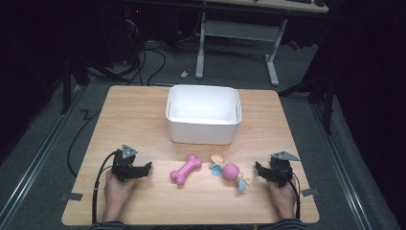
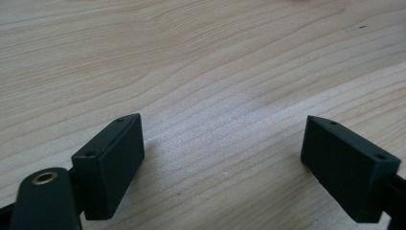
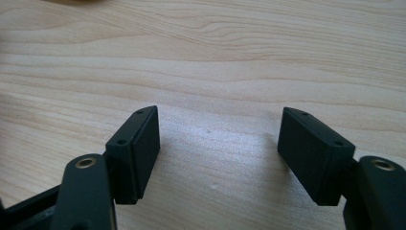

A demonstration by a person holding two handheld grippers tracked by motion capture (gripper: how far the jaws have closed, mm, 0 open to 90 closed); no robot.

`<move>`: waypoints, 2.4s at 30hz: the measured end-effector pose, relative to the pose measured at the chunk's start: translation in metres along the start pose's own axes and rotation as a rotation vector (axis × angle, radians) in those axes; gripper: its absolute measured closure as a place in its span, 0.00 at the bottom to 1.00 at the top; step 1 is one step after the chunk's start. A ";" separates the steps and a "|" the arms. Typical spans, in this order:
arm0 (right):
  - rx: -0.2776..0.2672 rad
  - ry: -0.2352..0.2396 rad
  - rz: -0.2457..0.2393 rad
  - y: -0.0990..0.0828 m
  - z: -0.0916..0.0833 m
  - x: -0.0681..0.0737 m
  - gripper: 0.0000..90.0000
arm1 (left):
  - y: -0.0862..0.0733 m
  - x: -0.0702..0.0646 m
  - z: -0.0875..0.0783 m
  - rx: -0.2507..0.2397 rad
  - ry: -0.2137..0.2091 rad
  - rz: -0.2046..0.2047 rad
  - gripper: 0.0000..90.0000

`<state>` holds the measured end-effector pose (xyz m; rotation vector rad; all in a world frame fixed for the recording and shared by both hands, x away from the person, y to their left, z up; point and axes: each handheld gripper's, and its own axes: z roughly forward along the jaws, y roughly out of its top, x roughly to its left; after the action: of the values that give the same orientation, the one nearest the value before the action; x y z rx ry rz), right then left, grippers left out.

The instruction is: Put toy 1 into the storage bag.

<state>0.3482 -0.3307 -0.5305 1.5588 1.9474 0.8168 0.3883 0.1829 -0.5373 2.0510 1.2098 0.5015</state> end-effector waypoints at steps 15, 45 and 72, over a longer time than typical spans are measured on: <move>0.001 -0.001 -0.002 0.000 0.000 0.000 0.35 | 0.000 0.000 0.000 0.001 0.007 -0.003 0.18; 0.004 -0.002 0.004 0.000 -0.001 0.001 0.35 | -0.008 0.004 -0.014 -0.030 -0.005 -0.043 0.24; 0.000 0.002 -0.004 -0.001 -0.001 0.000 0.35 | 0.021 -0.033 -0.045 -0.088 -0.156 0.024 0.28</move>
<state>0.3469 -0.3308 -0.5305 1.5542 1.9513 0.8163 0.3562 0.1639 -0.4906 1.9927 1.0548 0.3913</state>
